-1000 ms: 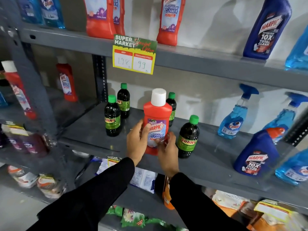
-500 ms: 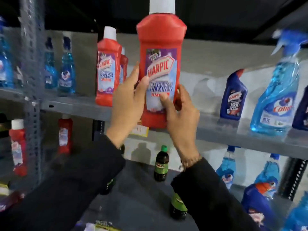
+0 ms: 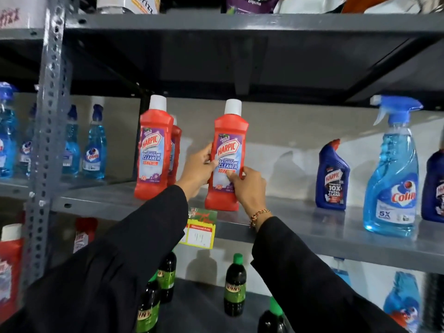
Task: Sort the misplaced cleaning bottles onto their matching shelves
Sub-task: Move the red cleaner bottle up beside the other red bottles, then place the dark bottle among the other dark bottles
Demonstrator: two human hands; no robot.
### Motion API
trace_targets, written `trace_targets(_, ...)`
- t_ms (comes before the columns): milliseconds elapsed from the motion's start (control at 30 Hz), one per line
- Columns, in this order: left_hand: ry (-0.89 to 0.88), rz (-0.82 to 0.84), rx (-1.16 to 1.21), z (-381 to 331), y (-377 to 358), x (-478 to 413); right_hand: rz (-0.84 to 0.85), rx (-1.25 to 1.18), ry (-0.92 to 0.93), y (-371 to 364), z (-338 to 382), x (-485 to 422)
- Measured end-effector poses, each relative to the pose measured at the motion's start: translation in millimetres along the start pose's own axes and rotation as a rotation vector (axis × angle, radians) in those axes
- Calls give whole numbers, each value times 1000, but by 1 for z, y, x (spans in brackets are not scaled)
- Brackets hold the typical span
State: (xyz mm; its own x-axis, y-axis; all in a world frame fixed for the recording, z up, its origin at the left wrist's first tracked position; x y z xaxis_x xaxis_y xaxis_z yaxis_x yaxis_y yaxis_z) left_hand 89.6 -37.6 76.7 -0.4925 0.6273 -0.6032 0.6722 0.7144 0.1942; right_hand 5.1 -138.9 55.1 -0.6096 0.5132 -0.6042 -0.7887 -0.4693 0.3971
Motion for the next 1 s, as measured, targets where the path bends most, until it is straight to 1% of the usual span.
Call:
trace_targets(100, 17, -4, 2, 5, -1, 0, 26, -12, -7, -3, -2, 0)
trace_targets(167, 48, -20, -66, 3, 1, 0, 32, -1, 9, -1, 3, 7)
trace_targets(233, 14, -147, -232, -7, 9, 15, -36, 18, 97, 12, 13, 27)
trace_targets(300, -178, -376, -309, -22, 11, 59, -264, 105, 306, 35, 27, 70)
trace_targets(333, -312, -487, -285, -26, 5, 90, -387, 155, 451, 41, 31, 99)
trace_targets(367, -444, -562, -270, -25, -5, 120, -480, 188, 580, 42, 27, 131)
trace_targets(400, -536, -588, -279, -16, -20, 147, -525, 212, 677, 38, 15, 159)
trace_targets(433, -582, -558, -299, 1, -38, 167, -531, 243, 726, 31, -3, 182)
trace_targets(467, -575, -490, -325, 23, -56, 180, -500, 280, 718, 22, -24, 200)
trace_targets(500, -516, -400, -338, 50, -73, 188, -451, 317, 655, 13, -52, 211)
trace_targets(533, -403, -294, -332, 81, -90, 193, -382, 345, 533, 4, -86, 220)
trace_targets(567, -256, -180, -309, 116, -108, 199, -310, 349, 360, -4, -126, 229)
trace_targets(633, 24, 45, -248, 181, -145, 213, -167, 262, -27, -14, -206, 249)
trace_targets(667, 141, 135, -199, 208, -163, 219, -108, 194, -193, -16, -240, 260)
trace_targets(733, 316, 248, -116, 243, -189, 227, 28, 77, -433, -21, -287, 274)
trace_targets(800, 443, 289, -61, 264, -203, 228, 161, -6, -546, -29, -315, 278)
trace_targets(867, 528, 323, 28, 280, -214, 229, 222, -45, -582, -32, -327, 276)
trace_targets(933, 551, 315, 75, 290, -218, 230, 213, -68, -566, -31, -326, 270)
trace_targets(1000, 548, 271, 88, 296, -217, 231, 173, -63, -540, -31, -320, 265)
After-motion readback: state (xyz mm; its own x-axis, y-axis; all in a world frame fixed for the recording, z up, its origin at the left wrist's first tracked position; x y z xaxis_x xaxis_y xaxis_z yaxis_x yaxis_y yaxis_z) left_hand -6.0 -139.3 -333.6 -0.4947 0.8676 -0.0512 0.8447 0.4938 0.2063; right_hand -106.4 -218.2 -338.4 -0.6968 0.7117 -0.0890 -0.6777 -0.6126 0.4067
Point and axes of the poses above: each hand's wrist, its own x-axis away from the middle knuckle, its own y-axis out of the back of the hand, z = x × y, the point moved 9 cm from there along -x, towards the middle knuckle, and after that the axes turned 10 degrees about z, right-handed, at the moved point
